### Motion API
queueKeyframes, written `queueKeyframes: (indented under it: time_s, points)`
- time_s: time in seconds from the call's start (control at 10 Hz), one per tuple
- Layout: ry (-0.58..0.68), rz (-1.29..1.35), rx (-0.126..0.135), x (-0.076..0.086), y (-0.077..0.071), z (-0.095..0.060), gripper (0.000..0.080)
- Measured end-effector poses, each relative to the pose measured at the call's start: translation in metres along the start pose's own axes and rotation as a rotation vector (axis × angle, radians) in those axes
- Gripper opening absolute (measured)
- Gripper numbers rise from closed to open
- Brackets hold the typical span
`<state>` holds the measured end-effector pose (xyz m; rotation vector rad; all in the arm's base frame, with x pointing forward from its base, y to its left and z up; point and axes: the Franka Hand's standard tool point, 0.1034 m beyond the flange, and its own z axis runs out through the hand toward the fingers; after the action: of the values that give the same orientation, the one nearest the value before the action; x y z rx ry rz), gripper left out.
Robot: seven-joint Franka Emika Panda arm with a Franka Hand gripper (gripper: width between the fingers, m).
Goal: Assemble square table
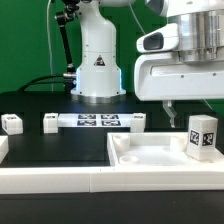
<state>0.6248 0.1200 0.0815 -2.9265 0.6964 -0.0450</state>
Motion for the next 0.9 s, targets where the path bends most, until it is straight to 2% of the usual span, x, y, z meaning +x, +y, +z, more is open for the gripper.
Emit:
queueKeyframes:
  time_s: [0.2,0.4,0.7,0.9]
  points:
    - [-0.008,-0.202,-0.014,0.0013,-0.0001,-0.0019,0.0649]
    - [-0.01,-0.39,-0.018,0.0075,0.0021,-0.0034,0.0649]
    - [-0.01,-0.6,-0.03,0.0077,0.0025,-0.0031,0.0649]
    - [-0.01,-0.624,-0.03,0.0076,0.0027,-0.003,0.0619]
